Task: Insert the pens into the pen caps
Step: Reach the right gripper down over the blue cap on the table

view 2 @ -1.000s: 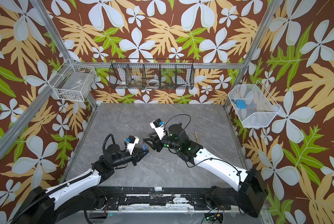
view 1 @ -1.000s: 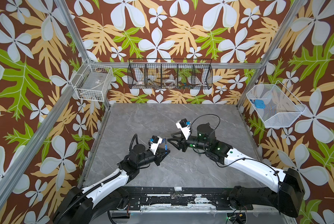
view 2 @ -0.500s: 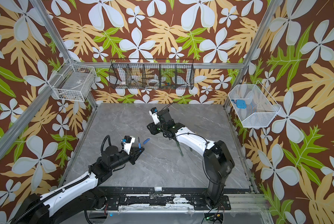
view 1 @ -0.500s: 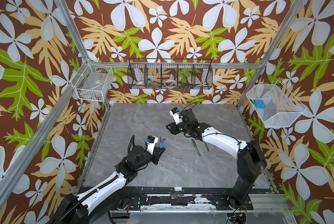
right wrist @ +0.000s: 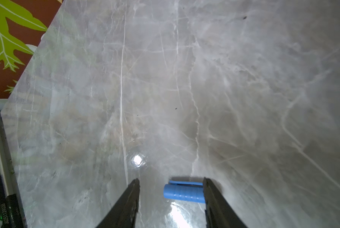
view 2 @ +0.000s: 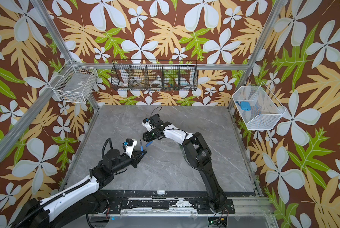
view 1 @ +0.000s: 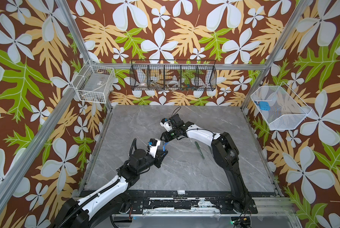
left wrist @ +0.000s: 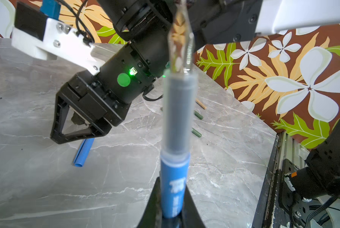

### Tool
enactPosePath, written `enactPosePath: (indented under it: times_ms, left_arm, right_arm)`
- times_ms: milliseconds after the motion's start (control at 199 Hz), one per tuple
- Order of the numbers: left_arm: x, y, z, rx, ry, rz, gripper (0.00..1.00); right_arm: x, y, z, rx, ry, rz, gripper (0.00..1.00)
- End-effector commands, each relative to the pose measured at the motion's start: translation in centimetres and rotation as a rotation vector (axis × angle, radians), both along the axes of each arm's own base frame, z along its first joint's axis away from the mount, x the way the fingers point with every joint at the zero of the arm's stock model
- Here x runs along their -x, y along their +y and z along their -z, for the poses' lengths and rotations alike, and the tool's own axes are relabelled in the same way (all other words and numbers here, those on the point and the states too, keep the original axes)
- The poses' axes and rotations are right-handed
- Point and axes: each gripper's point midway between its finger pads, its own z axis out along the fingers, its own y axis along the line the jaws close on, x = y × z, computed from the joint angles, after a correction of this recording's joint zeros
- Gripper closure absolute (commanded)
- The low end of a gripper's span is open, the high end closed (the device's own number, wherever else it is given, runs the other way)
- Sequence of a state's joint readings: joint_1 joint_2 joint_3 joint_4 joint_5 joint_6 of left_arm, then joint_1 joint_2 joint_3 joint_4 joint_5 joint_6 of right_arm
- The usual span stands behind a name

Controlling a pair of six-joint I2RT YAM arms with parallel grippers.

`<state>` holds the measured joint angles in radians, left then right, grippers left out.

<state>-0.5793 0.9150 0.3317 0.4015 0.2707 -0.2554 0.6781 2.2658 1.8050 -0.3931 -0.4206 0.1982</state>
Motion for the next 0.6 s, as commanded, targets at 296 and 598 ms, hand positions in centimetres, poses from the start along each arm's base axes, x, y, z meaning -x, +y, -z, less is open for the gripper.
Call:
enactPosePath:
  times_ms: [296, 598]
  left_arm:
    - [-0.1, -0.2, -0.5, -0.003, -0.027, 0.012, 1.0]
    - [0.0, -0.2, -0.5, -0.003, -0.024, 0.017, 1.0]
  right_arm:
    - [2.0, 1.5, 2.9, 0.041, 0.075, -0.069, 0.48]
    - [3.7, 0.2, 3.4, 0.088, 0.105, -0.084, 0.48]
